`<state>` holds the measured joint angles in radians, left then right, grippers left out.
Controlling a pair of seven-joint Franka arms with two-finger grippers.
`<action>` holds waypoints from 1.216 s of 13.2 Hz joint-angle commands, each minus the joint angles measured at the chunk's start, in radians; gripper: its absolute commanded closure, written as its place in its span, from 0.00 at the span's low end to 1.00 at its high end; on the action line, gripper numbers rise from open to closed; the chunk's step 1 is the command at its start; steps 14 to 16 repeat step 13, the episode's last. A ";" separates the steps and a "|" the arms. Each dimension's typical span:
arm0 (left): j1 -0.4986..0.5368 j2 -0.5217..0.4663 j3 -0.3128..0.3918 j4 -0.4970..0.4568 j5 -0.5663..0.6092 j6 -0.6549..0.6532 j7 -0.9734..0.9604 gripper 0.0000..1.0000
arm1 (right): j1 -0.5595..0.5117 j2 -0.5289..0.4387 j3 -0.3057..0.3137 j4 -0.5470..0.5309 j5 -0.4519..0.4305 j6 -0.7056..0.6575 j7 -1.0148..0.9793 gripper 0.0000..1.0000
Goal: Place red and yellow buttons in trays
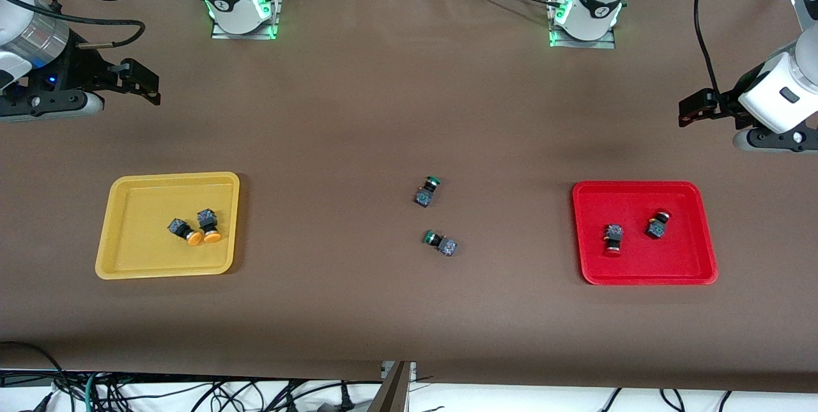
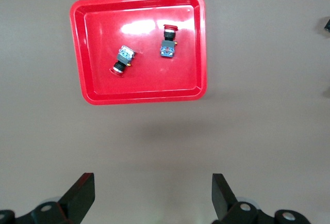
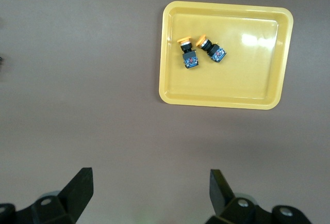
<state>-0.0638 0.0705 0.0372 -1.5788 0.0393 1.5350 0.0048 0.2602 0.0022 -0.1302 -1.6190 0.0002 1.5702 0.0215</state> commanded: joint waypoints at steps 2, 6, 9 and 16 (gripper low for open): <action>-0.019 -0.060 0.016 -0.067 -0.024 0.071 -0.011 0.00 | -0.018 0.016 0.017 0.014 -0.006 -0.002 0.003 0.00; -0.010 -0.060 0.001 -0.067 -0.022 0.063 -0.071 0.00 | -0.021 0.024 0.015 0.037 -0.005 -0.004 -0.005 0.00; -0.008 -0.060 0.001 -0.067 -0.022 0.063 -0.071 0.00 | -0.019 0.024 0.015 0.039 -0.005 -0.002 -0.008 0.00; -0.008 -0.060 0.001 -0.064 -0.022 0.063 -0.069 0.00 | -0.018 0.022 0.015 0.039 -0.006 -0.004 -0.009 0.00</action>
